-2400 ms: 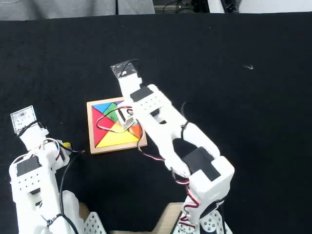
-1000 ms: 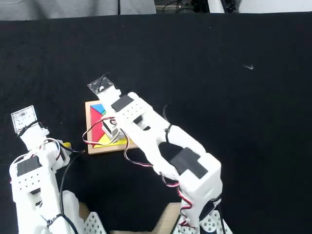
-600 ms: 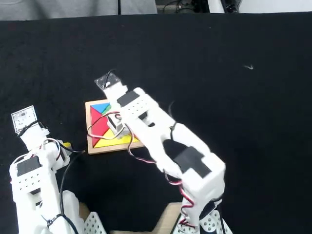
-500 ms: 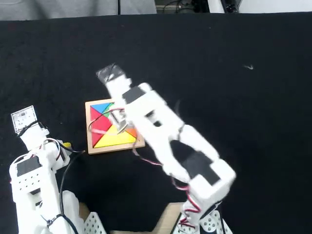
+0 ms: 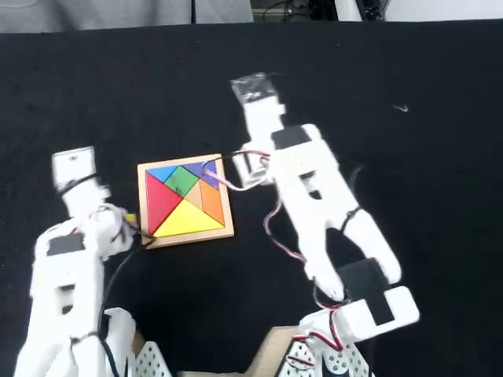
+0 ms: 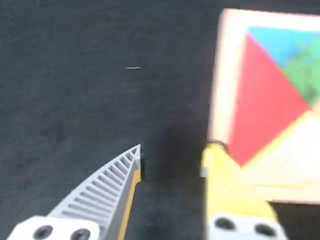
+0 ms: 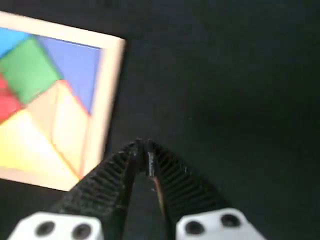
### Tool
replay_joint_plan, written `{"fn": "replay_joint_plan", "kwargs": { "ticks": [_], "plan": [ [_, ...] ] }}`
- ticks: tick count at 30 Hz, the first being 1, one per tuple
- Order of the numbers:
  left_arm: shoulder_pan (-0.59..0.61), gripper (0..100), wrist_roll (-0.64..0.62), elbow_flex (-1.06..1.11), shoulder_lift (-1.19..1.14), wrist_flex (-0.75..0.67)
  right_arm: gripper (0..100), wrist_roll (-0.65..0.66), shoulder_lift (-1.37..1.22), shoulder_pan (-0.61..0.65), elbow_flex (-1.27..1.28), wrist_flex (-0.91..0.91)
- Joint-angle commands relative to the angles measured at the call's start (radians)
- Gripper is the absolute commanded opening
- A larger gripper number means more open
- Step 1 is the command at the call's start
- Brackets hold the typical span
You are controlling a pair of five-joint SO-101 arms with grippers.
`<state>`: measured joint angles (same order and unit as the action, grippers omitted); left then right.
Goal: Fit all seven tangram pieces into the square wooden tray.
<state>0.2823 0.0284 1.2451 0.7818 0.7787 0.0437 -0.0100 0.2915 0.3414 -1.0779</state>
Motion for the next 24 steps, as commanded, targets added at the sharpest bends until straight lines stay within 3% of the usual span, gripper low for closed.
{"fn": "replay_joint_plan", "kwargs": {
  "ticks": [1, 6, 12, 24],
  "plan": [
    [-0.062, 9, -0.002, -0.183, -0.206, -0.021, 1.1, 0.011, 0.082, -0.095, 0.025, 0.008],
    [-0.067, 3, -0.003, -0.337, -0.457, 0.018, 1.1, 0.017, 0.13, -0.17, 0.122, 0.086],
    [-0.054, 3, -0.057, -0.489, -0.66, 0.049, 1.1, 0.018, 0.136, -0.17, 0.183, 0.166],
    [-0.26, 3, -0.091, -0.532, -0.697, 0.041, 1.1, 0.018, 0.067, -0.173, 0.177, 0.199]
  ]
}}
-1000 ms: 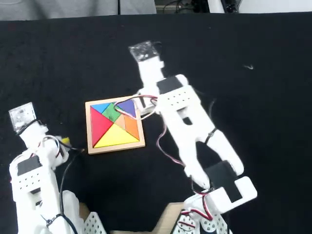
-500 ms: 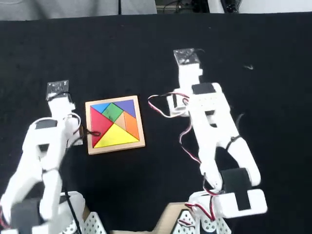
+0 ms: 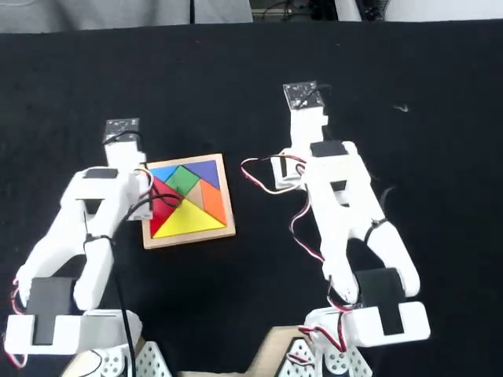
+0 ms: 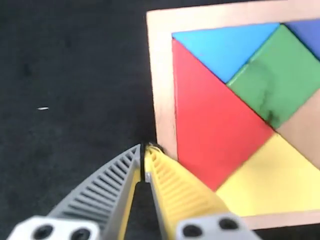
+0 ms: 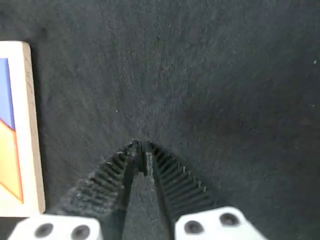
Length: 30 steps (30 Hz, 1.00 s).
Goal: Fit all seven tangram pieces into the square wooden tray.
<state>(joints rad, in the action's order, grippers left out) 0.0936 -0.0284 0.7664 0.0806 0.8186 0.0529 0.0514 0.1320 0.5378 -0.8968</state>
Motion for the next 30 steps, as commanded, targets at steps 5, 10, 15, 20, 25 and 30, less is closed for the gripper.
{"fn": "replay_joint_plan", "kwargs": {
  "ticks": [5, 10, 15, 20, 25, 30],
  "plan": [
    [-0.105, 3, -0.057, -0.068, 0.011, 0.009, 1.1, 0.009, 0.001, -0.015, -0.021, 0.018],
    [-0.074, 3, -0.049, -0.093, 0.005, -0.021, 1.1, 0.009, 0.005, -0.015, -0.019, 0.018],
    [-0.005, 3, -0.048, -0.111, 0.003, -0.075, 1.1, 0.009, 0.005, -0.015, -0.018, 0.017],
    [0.005, 3, -0.048, -0.173, -0.077, -0.077, 1.1, 0.009, 0.001, -0.015, -0.018, 0.017],
    [0.002, 3, -0.057, -0.297, -0.236, -0.061, 1.1, 0.009, 0.001, -0.015, -0.018, 0.017],
    [-0.056, 3, -0.058, -0.38, -0.265, -0.005, 1.1, 0.009, 0.001, -0.015, -0.018, 0.017]
  ]
}}
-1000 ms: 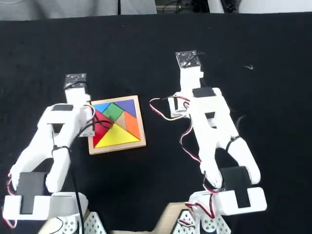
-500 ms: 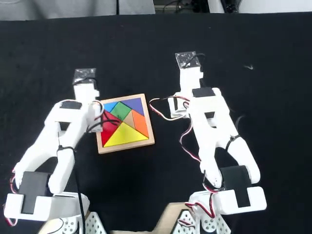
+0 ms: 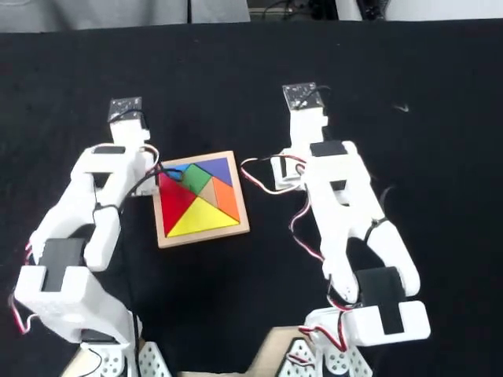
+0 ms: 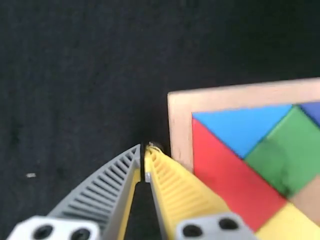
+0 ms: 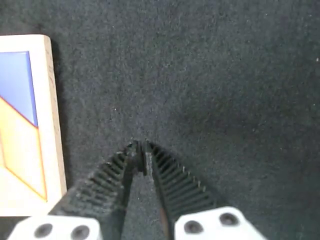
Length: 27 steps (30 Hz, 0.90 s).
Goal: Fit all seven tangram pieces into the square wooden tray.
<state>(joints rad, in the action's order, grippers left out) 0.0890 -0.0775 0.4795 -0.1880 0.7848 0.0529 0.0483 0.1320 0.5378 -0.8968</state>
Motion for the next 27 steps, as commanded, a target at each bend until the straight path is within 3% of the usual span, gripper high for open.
{"fn": "replay_joint_plan", "kwargs": {
  "ticks": [1, 7, 12, 18, 24, 27],
  "plan": [
    [-0.07, 3, -0.009, -0.093, 0.005, 0.028, 1.1, 0.009, 0.004, -0.015, -0.018, 0.017],
    [-0.124, 3, -0.046, -0.094, 0.002, 0.021, 1.1, 0.009, 0.004, -0.015, -0.018, 0.017],
    [-0.084, 3, -0.049, -0.105, 0.012, 0.02, 1.1, 0.009, 0.004, -0.015, -0.018, 0.017],
    [-0.024, 3, -0.049, -0.271, 0.014, 0.037, 1.1, 0.009, 0.027, -0.032, -0.042, 0.009],
    [-0.024, 3, -0.049, -0.61, 0.133, 0.327, 1.1, 0.011, 0.229, -0.124, -0.125, -0.063],
    [-0.022, 3, -0.049, -0.785, 0.199, 0.4, 1.1, 0.011, 0.341, -0.129, -0.136, -0.055]
  ]
}}
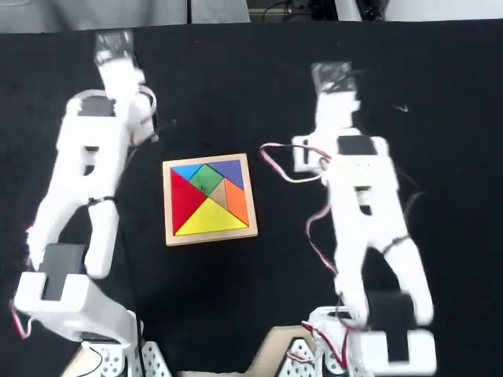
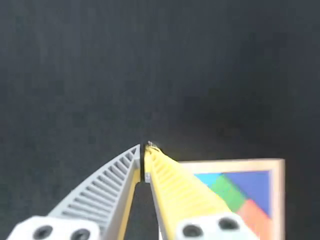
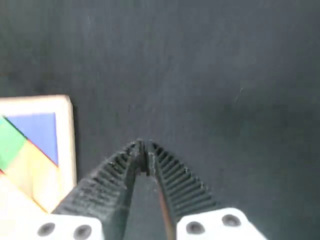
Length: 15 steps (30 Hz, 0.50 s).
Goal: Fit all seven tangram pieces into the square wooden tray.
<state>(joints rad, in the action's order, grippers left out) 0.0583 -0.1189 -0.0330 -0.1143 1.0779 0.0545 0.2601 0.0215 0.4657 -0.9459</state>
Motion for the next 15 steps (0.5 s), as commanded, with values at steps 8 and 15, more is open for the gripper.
{"fn": "replay_joint_plan", "kwargs": {
  "ticks": [8, 15],
  "plan": [
    [0.008, 3, 0.175, -0.529, 0.364, 0.304, 1.1, 0.046, 0.466, -0.083, -0.213, -0.101],
    [0.005, 3, 0.16, -0.509, 0.709, 0.473, 1.1, 0.153, 0.762, -0.078, -0.239, -0.219]
  ]
}}
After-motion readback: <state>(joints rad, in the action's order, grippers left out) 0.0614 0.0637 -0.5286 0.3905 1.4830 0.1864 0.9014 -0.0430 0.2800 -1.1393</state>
